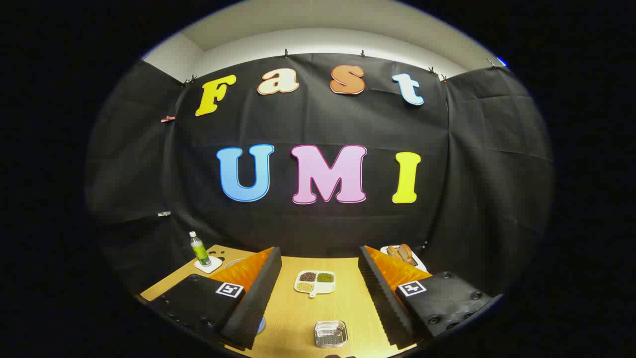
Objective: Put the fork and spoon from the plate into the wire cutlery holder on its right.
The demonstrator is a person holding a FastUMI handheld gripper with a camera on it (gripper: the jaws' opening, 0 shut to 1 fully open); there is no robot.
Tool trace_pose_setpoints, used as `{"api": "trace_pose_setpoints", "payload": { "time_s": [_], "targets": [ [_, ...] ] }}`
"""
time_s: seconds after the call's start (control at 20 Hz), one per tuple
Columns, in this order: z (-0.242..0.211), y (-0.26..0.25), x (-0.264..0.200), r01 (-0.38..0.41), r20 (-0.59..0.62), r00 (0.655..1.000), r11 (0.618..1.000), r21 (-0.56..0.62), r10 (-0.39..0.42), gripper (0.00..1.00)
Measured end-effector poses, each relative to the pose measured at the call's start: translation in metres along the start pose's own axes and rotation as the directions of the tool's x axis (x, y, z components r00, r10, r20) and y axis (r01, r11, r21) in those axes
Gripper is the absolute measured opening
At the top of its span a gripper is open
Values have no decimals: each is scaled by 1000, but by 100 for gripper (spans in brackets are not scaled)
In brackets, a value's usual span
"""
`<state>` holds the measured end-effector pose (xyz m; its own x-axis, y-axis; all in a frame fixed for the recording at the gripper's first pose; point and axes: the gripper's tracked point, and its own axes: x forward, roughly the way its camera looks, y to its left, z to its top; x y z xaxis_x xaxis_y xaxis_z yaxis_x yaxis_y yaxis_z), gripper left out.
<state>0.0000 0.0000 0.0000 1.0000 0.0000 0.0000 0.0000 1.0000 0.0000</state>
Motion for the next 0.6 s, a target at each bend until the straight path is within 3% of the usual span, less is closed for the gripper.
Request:
{"api": "trace_pose_setpoints", "payload": {
  "time_s": [0.35,0.6],
  "targets": [
    [-11,26,8,-77,-33,996,997,6,78,97],
    [-19,33,5,-80,-49,996,997,6,80,96]
  ]
}}
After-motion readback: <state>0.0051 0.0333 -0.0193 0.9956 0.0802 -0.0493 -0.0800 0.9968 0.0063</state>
